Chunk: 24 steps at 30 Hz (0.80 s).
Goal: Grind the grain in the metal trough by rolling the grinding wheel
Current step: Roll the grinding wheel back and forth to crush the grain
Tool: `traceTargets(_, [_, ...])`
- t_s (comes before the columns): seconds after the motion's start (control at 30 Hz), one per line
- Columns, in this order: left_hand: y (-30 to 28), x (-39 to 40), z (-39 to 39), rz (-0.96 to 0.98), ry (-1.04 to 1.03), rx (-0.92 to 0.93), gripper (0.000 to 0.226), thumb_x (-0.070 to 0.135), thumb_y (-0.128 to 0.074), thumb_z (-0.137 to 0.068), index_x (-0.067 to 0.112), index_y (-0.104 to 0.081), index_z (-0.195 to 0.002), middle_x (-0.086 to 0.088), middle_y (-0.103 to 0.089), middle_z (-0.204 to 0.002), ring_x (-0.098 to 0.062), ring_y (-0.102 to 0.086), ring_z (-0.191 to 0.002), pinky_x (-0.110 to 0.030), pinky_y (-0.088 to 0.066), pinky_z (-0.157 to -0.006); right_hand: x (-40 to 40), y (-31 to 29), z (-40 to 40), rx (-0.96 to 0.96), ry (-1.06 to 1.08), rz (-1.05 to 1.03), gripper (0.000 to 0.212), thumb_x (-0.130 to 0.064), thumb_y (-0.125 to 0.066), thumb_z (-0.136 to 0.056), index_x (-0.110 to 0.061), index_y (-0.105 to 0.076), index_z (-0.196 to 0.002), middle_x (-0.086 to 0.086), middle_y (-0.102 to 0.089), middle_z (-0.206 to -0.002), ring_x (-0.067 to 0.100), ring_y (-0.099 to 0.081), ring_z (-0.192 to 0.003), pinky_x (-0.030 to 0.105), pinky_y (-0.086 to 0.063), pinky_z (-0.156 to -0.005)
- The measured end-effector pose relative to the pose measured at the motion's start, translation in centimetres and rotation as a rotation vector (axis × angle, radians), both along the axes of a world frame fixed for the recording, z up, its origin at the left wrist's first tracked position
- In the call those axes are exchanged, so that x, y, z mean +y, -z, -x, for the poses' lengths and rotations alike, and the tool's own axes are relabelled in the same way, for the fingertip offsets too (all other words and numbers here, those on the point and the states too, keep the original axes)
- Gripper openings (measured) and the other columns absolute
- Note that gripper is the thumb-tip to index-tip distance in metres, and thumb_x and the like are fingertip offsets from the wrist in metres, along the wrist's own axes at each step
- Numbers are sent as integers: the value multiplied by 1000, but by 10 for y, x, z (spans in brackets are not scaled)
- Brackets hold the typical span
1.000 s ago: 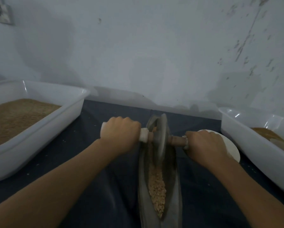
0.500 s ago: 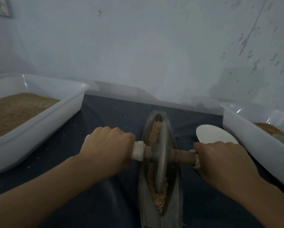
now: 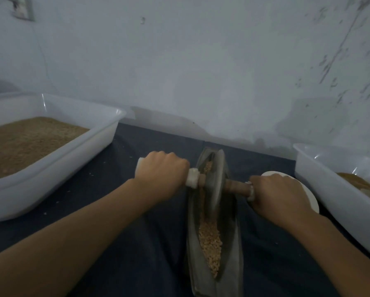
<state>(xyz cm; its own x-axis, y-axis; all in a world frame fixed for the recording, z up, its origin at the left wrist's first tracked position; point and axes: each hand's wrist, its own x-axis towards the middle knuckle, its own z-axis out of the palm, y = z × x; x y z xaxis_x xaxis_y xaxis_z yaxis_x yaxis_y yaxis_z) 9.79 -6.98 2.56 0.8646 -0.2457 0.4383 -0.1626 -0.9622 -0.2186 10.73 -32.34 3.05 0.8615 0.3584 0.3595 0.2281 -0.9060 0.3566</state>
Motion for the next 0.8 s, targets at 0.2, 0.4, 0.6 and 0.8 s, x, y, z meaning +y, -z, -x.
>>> traceTargets(0.2, [5,11,48,-48,65,21,20,36,-63,-78,30,-44,-77,9,-29,-60,-11,-26,-49,-27,-14,-47,-9,0,53,39,-86,60,54,-46,-75,-57,-33,-23,-57,-12,-23,-43,5,-23,-37,19,-11,-40])
traceTargets(0.4, [5,1,2,-1,-21,-26,26,32,-60,-84,25,-36,-77,7,-46,-68,-15,-37,-56,-31,-26,-54,1,8,-3,-46,17,-14,27,-44,-56,-82,-30,-37,-70,-7,-40,-59,17,-45,-54,28,-22,-46])
traceTargets(0.6, [0,-7,-35,-6,-50,-74,22,26,-58,-83,25,-38,-77,3,-62,-81,-19,-56,-67,-31,-23,-54,6,5,-34,-34,58,-82,21,-42,-53,-82,-28,-41,-73,-1,-62,-76,28,-60,-70,31,-33,-53])
traceTargets(0.8, [9,9,22,0,19,41,34,42,-66,-76,32,-33,-74,10,-29,-59,-8,-26,-49,-28,-21,-50,-5,3,27,25,-73,12,28,-42,-63,-76,-32,-38,-69,-9,-43,-56,13,-44,-50,26,-22,-44])
